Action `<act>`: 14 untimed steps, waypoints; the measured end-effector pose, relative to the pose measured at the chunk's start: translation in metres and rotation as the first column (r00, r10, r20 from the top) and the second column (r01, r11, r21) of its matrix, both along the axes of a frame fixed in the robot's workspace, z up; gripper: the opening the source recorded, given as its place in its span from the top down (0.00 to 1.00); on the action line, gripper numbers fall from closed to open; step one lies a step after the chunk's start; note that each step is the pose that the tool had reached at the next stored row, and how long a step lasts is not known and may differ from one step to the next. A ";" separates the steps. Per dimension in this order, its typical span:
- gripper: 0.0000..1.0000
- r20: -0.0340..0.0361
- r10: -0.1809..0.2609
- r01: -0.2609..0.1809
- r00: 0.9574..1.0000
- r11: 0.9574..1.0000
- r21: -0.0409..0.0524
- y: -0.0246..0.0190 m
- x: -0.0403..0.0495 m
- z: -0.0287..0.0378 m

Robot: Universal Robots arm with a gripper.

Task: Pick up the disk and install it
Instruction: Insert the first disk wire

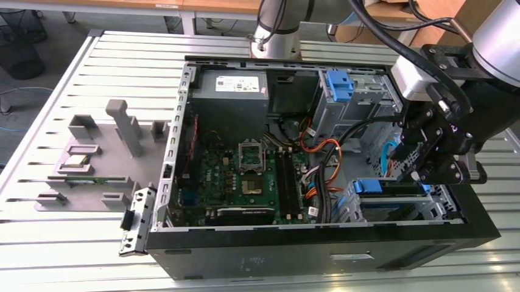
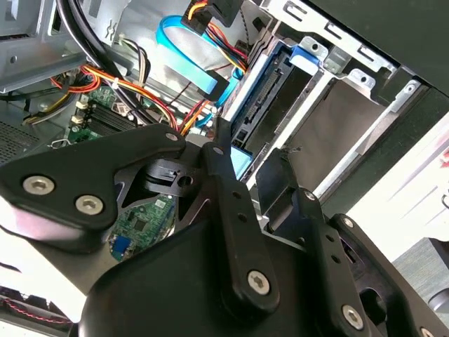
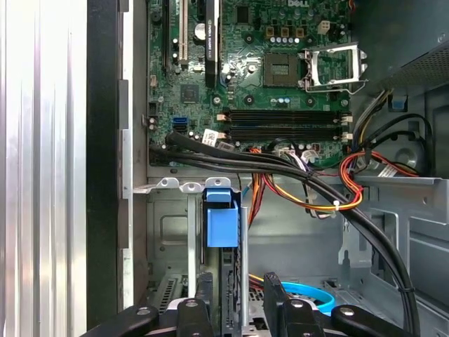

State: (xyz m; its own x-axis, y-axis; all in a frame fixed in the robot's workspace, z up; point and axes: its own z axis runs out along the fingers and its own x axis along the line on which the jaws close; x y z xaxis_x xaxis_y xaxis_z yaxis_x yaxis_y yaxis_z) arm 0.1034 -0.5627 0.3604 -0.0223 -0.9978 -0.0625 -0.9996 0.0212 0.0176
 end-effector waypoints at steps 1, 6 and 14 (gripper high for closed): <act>0.58 0.000 0.000 0.000 1.000 1.000 0.000 0.0002 0.0000 0.0001; 0.58 0.000 0.000 0.000 1.000 1.000 0.000 0.0019 0.0000 0.0011; 0.58 0.000 0.000 0.000 1.000 1.000 0.000 0.0106 0.0000 0.0016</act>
State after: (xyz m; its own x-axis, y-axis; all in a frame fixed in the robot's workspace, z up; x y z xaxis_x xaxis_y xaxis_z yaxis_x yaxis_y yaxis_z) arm 0.1034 -0.5521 0.3620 -0.0223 -0.9978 -0.0626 -0.9996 0.0213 0.0176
